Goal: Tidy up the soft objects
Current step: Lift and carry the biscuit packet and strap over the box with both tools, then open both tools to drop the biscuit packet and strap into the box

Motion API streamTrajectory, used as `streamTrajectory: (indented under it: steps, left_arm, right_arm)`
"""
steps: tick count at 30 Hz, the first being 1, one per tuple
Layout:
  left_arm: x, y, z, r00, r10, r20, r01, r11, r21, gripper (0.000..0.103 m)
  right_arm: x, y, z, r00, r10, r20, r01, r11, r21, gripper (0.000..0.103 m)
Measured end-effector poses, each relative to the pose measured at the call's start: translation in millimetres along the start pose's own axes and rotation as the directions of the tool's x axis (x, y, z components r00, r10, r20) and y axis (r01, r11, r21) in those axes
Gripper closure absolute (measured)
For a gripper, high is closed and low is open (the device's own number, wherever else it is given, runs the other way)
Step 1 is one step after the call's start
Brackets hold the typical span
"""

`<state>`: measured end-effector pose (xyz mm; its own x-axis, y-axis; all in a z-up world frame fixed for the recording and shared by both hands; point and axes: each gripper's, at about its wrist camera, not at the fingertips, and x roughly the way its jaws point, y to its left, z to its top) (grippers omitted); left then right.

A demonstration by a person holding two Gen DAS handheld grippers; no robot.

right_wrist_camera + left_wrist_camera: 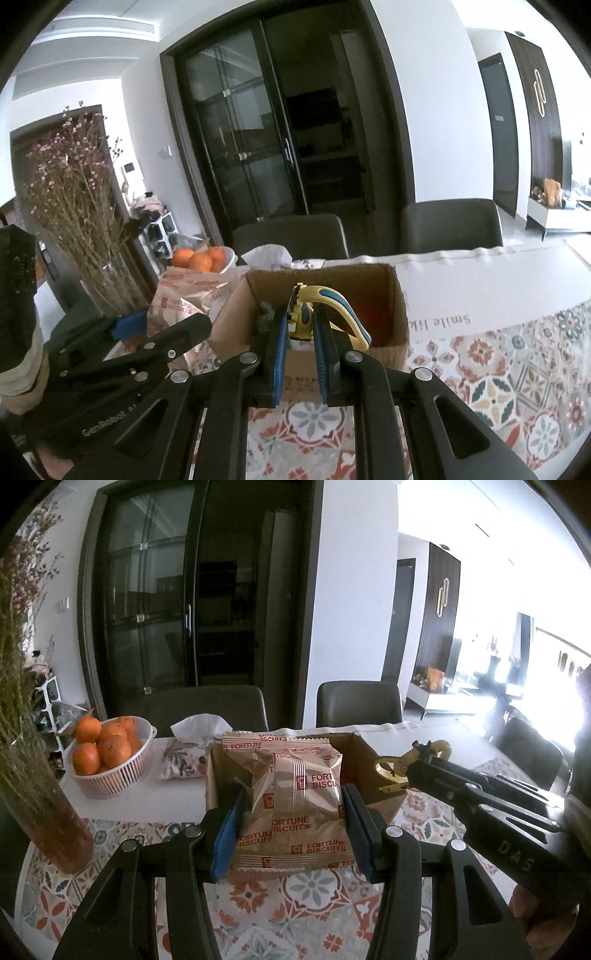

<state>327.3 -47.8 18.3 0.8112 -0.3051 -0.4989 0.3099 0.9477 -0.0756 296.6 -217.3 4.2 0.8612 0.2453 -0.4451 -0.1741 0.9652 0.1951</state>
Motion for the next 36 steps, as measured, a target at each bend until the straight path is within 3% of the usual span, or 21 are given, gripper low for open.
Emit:
streamTrajectory:
  steps: [9, 22, 26, 31, 34, 36]
  left_arm:
    - [36.5, 7.5, 14.3, 1.000, 0.018, -0.026, -0.018, 1.000, 0.009, 0.051]
    - [105.9, 15.0, 17.4, 0.989, -0.016, -0.150, 0.017, 1.000, 0.001, 0.051]
    - [115.8, 18.3, 16.5, 0.985, -0.019, -0.173, 0.015, 1.000, -0.023, 0.043]
    - [113.9, 23.5, 13.6, 0.985, 0.042, -0.166, -0.047, 0.999, -0.026, 0.041]
    - [107.9, 26.4, 12.6, 0.984, 0.072, -0.164, -0.077, 0.997, -0.024, 0.039]
    - [101.7, 28.5, 12.3, 0.984, 0.081, -0.161, -0.087, 0.996, -0.028, 0.039]
  right_arm:
    - [35.1, -10.3, 16.2, 1.000, 0.011, -0.023, -0.011, 1.000, 0.000, 0.087]
    - [97.8, -36.5, 14.2, 0.990, 0.041, -0.131, -0.033, 0.997, 0.066, 0.087]
    - [113.0, -44.7, 12.0, 0.985, 0.051, -0.167, -0.036, 0.995, 0.094, 0.087]
    - [121.8, -46.7, 9.1, 0.980, 0.040, -0.193, -0.021, 0.995, 0.101, 0.083]
    - [124.6, -44.6, 8.3, 0.974, 0.042, -0.224, -0.020, 0.994, 0.103, 0.066]
    - [123.3, -41.6, 7.4, 0.972, 0.037, -0.234, -0.014, 0.995, 0.099, 0.065]
